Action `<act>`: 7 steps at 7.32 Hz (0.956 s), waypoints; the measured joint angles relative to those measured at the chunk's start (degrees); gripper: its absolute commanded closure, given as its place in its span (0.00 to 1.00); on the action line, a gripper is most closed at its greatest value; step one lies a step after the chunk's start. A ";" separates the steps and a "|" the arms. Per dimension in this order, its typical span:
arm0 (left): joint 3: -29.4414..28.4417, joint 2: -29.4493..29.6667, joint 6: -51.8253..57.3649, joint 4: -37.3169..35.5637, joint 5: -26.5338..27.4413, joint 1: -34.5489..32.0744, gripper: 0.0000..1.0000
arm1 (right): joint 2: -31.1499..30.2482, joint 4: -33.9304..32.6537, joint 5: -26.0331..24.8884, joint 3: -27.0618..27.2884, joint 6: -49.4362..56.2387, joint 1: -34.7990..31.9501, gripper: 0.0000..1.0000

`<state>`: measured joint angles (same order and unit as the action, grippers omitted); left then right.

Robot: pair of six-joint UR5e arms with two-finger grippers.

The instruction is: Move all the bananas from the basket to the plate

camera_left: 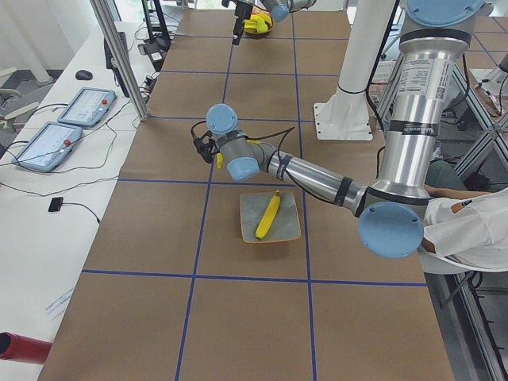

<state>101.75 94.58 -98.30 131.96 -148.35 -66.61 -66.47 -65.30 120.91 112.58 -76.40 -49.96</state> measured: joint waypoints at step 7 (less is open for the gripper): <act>-1.99 -7.39 -32.63 -2.13 16.48 2.69 1.00 | -4.10 0.00 -1.10 1.03 0.02 -0.30 0.00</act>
<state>99.76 87.19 -130.92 129.83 -131.88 -63.93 -70.57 -65.30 119.82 113.60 -76.38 -50.26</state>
